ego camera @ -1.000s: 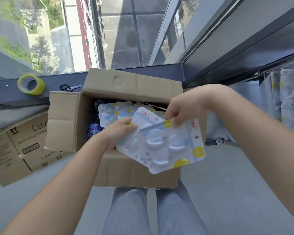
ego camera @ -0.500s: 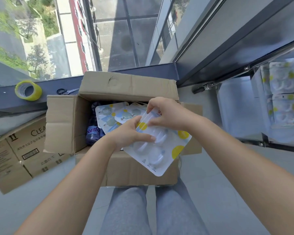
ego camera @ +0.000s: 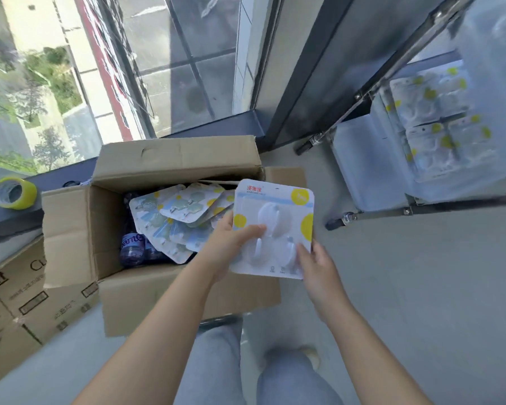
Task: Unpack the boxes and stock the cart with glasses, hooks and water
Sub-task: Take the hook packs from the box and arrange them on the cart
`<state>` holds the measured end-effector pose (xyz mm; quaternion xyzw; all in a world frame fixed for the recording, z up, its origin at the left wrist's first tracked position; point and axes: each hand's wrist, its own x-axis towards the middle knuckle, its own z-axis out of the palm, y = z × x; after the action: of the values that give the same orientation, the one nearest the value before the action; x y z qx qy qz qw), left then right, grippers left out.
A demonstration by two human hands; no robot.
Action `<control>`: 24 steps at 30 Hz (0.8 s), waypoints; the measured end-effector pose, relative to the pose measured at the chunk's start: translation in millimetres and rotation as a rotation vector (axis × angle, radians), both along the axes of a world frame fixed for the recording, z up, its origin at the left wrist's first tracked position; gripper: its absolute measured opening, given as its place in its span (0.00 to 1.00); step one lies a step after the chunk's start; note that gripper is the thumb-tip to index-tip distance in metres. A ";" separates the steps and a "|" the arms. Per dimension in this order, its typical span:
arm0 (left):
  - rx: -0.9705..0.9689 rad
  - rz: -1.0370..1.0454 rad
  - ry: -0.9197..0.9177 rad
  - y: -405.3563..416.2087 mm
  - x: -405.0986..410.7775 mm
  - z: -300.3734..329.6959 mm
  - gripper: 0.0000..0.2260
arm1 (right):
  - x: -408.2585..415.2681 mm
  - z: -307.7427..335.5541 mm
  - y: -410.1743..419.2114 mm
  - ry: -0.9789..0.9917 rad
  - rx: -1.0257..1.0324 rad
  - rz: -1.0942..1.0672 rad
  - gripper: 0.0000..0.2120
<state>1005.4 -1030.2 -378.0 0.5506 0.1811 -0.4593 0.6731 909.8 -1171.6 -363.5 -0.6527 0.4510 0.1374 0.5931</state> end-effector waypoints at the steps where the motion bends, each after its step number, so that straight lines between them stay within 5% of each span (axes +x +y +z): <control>1: -0.006 -0.019 -0.010 -13.0 -11.9 2.5 0.21 | -13.5 0.0 -8.6 -0.026 -0.015 -0.015 0.07; 14: -0.027 -0.097 -0.056 -198.3 -214.2 28.9 0.33 | -217.0 38.3 -184.3 -0.170 -0.125 -0.143 0.11; 19: 0.002 -0.142 -0.044 -265.4 -255.6 29.7 0.16 | -259.1 44.7 -253.4 -0.091 -0.162 -0.213 0.07; 24: 0.038 -0.142 -0.037 -333.2 -252.6 16.4 0.13 | -258.5 32.6 -322.6 -0.084 -0.116 -0.227 0.05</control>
<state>752.8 -1363.4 -361.6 0.5832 0.1376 -0.4922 0.6315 651.3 -1494.3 -330.9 -0.6359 0.5040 0.0154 0.5843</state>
